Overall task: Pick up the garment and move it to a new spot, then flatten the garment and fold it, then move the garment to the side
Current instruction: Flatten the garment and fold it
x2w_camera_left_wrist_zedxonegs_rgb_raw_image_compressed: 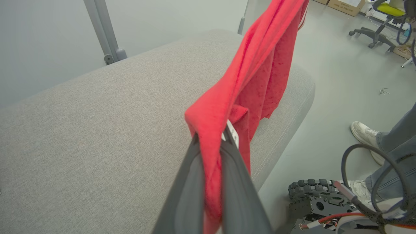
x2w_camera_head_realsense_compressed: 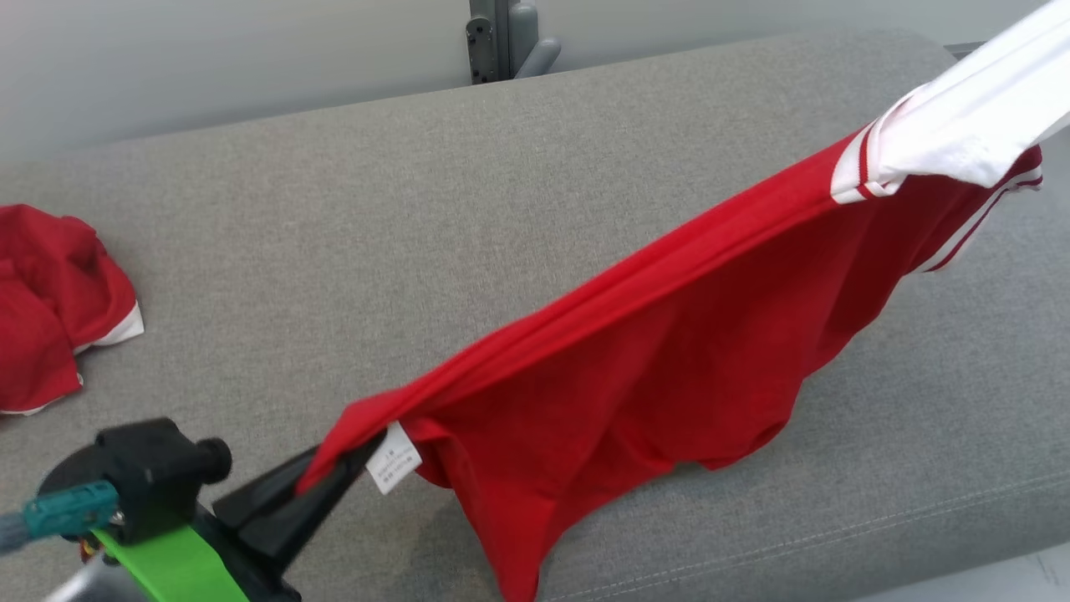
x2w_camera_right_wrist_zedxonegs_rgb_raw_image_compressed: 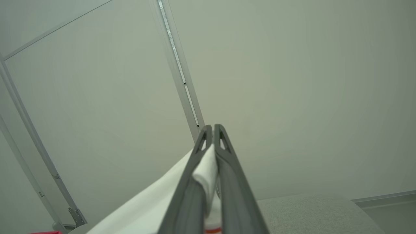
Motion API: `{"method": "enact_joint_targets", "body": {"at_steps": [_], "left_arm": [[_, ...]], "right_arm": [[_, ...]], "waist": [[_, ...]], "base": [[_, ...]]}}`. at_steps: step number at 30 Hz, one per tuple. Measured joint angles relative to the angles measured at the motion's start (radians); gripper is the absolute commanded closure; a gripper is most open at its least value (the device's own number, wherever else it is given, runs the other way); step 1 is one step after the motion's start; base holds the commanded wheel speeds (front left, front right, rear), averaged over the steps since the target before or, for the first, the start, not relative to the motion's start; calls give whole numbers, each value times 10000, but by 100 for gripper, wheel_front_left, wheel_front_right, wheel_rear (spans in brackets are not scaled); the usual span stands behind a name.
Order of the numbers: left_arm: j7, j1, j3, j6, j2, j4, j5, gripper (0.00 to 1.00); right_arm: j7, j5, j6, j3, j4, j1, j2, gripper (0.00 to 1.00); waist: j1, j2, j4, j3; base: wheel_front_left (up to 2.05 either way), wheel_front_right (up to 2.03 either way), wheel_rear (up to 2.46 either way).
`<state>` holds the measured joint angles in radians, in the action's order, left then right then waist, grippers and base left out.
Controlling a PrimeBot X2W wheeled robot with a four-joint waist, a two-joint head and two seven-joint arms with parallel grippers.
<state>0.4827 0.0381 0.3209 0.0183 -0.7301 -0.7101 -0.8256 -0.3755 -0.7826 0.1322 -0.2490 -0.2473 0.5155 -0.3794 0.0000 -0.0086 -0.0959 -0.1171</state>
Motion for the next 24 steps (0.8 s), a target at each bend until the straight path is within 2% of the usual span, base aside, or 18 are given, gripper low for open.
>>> {"method": "enact_joint_targets", "body": {"at_steps": [4, 9, 14, 16, 20, 24], "left_arm": [[299, -1275, -387, 462, -268, 606, -445, 100], [1078, -5120, -428, 938, -378, 2663, -756, 100], [865, -9615, 276, 1055, 614, 6027, 349, 100], [291, -11058, 523, 1070, 1095, 7421, 1011, 100], [-1457, -13758, 688, 1112, 1806, 9478, 2341, 100], [-3530, -14934, 874, 1055, 1987, 11244, 3563, 100]], "right_arm": [[-161, 303, -2, -40, 79, 443, 399, 100], [54, 1708, -4, 591, 1580, 2926, 1120, 100], [1574, 3258, -4, 637, 4266, 6395, 2717, 100], [2374, 3766, -6, 253, 5404, 7660, 3083, 100], [3996, 4422, -4, -169, 6813, 10099, 3254, 100], [4600, 4370, -6, 658, 8038, 10599, 3302, 100]], "waist": [[0, 0, -15, -547], [0, 0, -4, -1595], [1, 0, 88, -2880], [6, -1, 124, -3364], [5, 0, 171, -4265], [5, 0, 160, -5044]], "base": [[0, 0, 0], [0, 0, 0], [0, 0, 0], [0, 0, 0], [0, 0, 0], [0, 0, 0]]}}
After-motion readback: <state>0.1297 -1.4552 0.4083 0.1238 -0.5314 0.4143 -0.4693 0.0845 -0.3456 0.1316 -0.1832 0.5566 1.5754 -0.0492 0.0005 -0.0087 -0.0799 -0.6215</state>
